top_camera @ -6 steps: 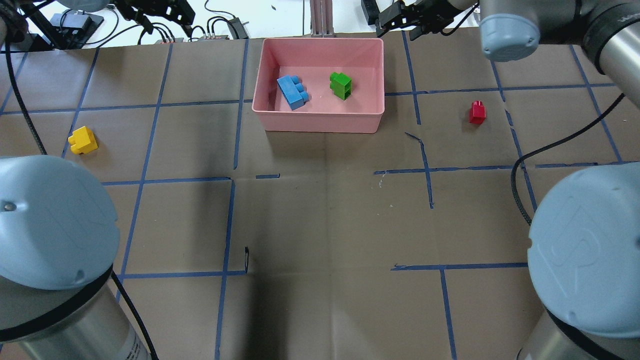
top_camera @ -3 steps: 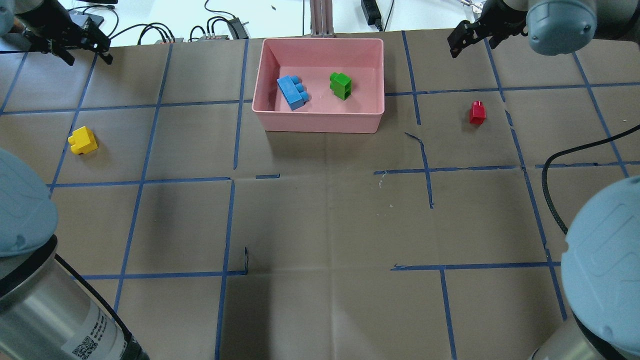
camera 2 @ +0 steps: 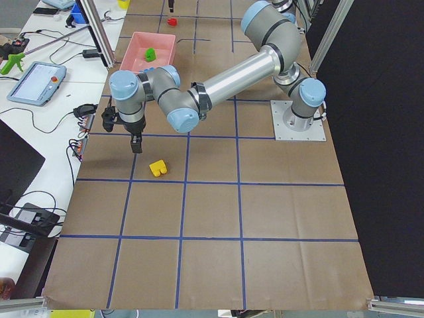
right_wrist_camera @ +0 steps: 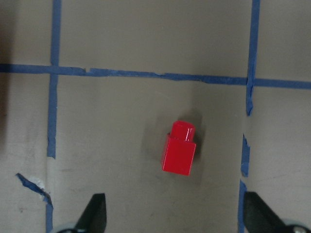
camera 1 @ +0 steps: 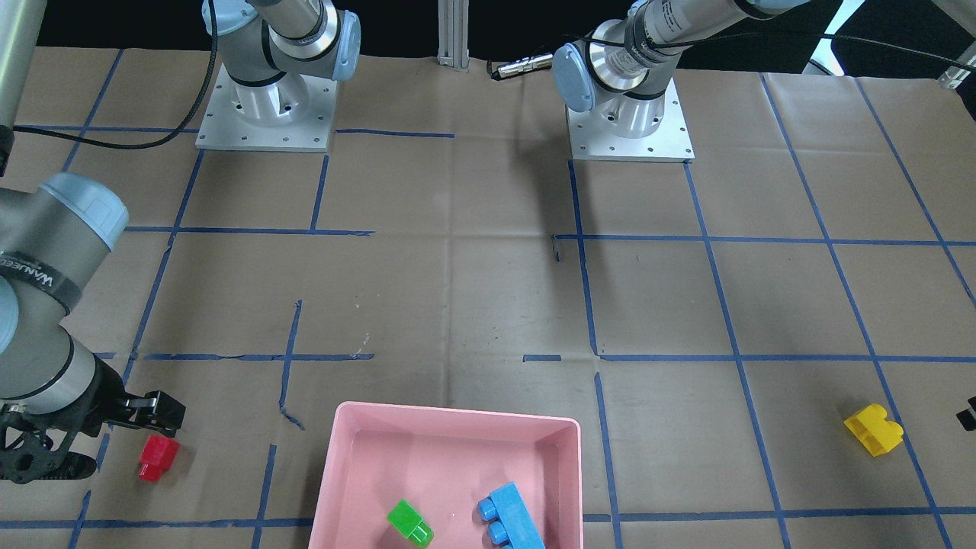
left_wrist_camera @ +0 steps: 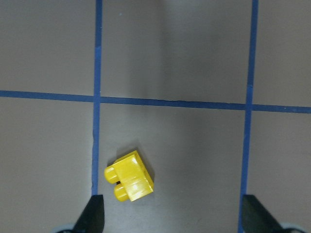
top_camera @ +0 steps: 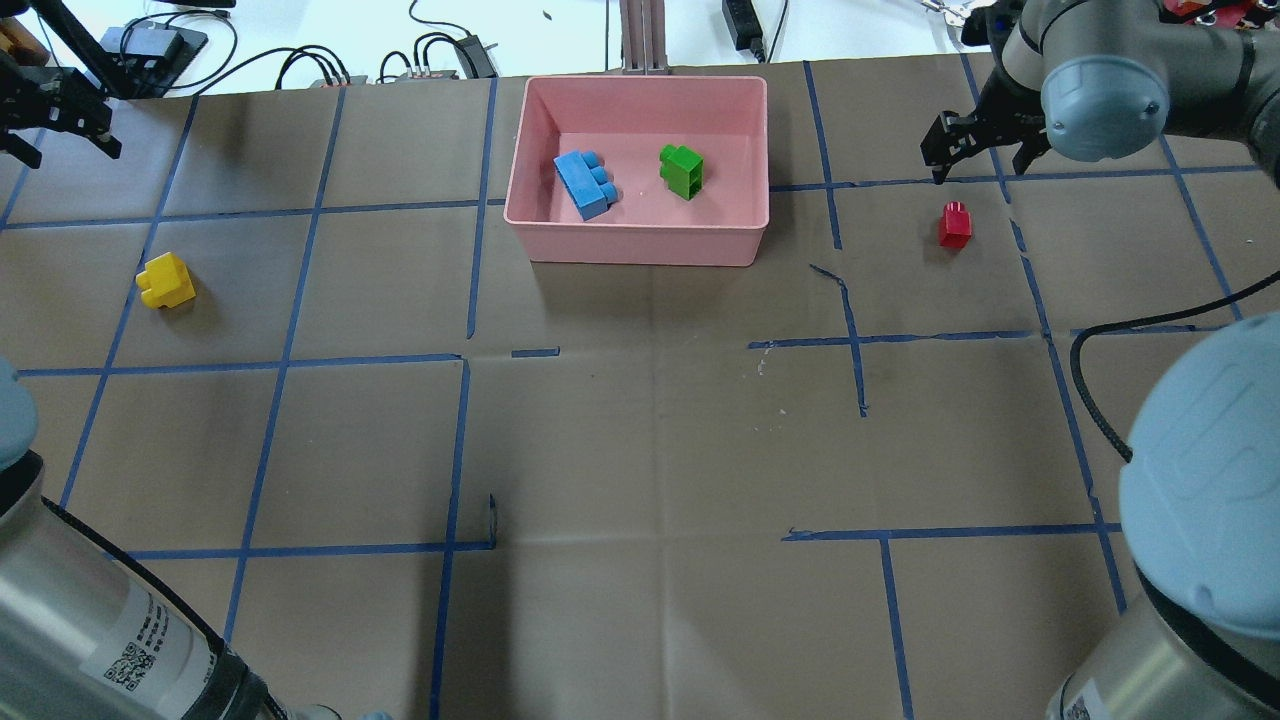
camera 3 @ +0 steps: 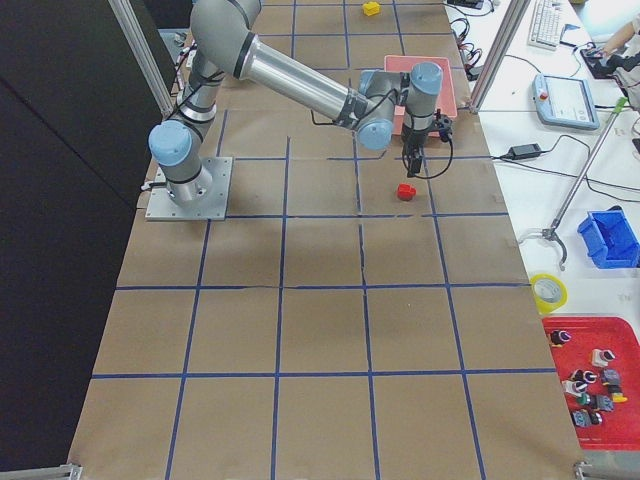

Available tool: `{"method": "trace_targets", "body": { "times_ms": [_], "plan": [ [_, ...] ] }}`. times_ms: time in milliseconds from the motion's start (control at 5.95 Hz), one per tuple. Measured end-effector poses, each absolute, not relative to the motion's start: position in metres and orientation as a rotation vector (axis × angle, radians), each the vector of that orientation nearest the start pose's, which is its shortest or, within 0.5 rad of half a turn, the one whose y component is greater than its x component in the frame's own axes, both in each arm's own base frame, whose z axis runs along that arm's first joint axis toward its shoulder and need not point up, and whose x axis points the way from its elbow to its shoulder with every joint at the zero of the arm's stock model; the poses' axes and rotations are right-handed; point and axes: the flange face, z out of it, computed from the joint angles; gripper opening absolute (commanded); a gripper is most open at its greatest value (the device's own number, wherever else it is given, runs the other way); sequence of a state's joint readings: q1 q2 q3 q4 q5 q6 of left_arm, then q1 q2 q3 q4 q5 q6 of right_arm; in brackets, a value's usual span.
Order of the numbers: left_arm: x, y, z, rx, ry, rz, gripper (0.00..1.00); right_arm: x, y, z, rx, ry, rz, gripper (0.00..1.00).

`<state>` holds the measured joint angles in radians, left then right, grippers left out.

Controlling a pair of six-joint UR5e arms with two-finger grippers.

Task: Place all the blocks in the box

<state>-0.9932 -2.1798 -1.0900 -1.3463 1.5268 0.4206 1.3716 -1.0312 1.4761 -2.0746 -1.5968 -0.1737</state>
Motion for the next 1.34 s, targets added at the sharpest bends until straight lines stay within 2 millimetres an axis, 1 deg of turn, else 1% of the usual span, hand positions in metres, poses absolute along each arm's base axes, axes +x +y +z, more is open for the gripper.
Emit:
{"method": "trace_targets", "body": {
  "times_ms": [168, 336, 504, 672, 840, 1008, 1176, 1345],
  "plan": [
    [0.299, -0.693, 0.367, -0.43, 3.083, -0.194, 1.0, -0.009, -0.695, 0.24, 0.108, 3.174, -0.053, 1.0],
    [0.3, -0.688, 0.356, -0.65, 3.046, -0.189, 1.0, -0.012, -0.695, 0.221, 0.131, 3.172, -0.018, 1.0],
    [0.296, -0.682, 0.337, -0.809, 3.017, -0.177, 1.0, -0.013, -0.695, 0.208, 0.14, 3.17, 0.011, 1.0],
    [0.291, -0.675, 0.311, -0.889, 3.0, -0.175, 1.0, -0.013, -0.695, 0.199, 0.145, 3.169, 0.03, 1.0],
    [0.287, -0.669, 0.285, -0.922, 2.989, -0.193, 1.0, -0.015, -0.695, 0.193, 0.146, 3.178, 0.051, 0.92],
    [0.282, -0.662, 0.259, -0.944, 2.981, -0.206, 1.0, -0.017, -0.694, 0.187, 0.147, 3.194, 0.069, 0.56],
    [0.278, -0.655, 0.237, -0.958, 2.978, -0.205, 1.0, -0.018, -0.695, 0.186, 0.147, 3.202, 0.075, 0.31],
    [0.278, -0.653, 0.224, -0.964, 2.976, -0.204, 1.0, -0.018, -0.696, 0.185, 0.146, 3.205, 0.075, 0.11]
  ]
}}
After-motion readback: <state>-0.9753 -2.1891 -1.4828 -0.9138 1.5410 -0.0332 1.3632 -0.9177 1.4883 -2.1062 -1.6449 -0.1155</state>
